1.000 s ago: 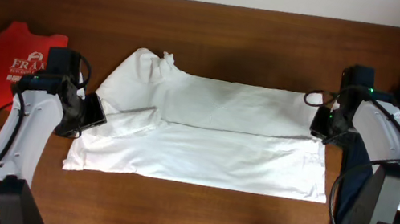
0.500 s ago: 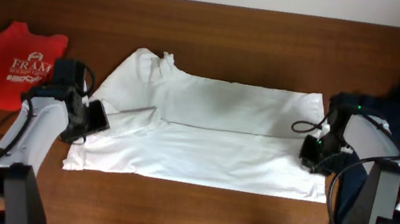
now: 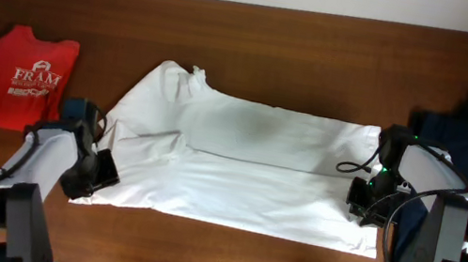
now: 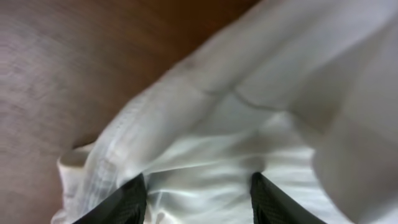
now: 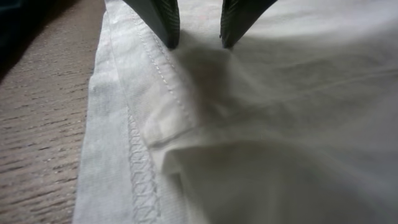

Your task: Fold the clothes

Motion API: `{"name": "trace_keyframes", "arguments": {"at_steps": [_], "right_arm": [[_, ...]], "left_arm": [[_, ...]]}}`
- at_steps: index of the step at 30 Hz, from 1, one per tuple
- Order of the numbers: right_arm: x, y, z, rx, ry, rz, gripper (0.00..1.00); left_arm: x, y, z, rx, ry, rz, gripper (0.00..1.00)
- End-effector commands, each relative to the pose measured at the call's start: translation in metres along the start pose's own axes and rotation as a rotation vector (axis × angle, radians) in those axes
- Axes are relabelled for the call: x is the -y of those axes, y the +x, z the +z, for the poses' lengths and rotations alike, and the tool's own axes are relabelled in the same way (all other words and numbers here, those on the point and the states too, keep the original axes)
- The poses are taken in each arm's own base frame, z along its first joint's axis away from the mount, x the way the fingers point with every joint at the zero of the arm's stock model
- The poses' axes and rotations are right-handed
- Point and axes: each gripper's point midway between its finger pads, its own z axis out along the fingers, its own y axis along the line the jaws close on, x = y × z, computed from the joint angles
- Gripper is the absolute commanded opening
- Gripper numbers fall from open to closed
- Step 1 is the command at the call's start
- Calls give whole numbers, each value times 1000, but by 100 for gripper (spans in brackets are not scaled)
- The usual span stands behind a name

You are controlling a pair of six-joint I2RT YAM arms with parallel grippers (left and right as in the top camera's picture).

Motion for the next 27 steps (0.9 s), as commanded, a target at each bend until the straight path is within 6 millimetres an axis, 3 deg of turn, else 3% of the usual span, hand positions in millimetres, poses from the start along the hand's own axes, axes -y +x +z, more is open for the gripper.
{"name": "trace_keyframes", "arguments": {"at_steps": [1, 3, 5, 9, 11, 13, 16, 18, 20, 23, 27], "right_arm": [[2, -1, 5, -9, 2, 1, 29], [1, -5, 2, 0, -1, 0, 29], [-2, -9, -7, 10, -8, 0, 30], [-15, -26, -46, 90, -71, -8, 42], [-21, -37, -85, 188, -100, -18, 63], [-28, -41, -111, 244, -136, -26, 79], [-36, -40, -136, 286, -186, -41, 84], [-36, -37, -137, 279, -187, -41, 84], [-35, -35, -136, 270, -185, -40, 84], [-35, -35, -136, 269, -185, -40, 84], [-35, -35, -136, 268, -184, -39, 84]], "left_arm": [[-27, 8, 4, -47, -47, -96, 53], [-31, 8, 2, -48, -39, -116, 53], [-26, -2, -14, 17, -12, -99, 53], [15, -31, -81, 237, 169, 43, 57], [46, -52, -126, 402, 252, 200, 63], [71, -68, -150, 490, 306, 289, 68], [111, -95, -169, 564, 407, 411, 70], [139, -123, -167, 577, 422, 501, 70], [157, -150, -149, 560, 401, 565, 73], [174, -184, -123, 530, 391, 580, 73], [190, -212, -84, 499, 389, 582, 73]]}}
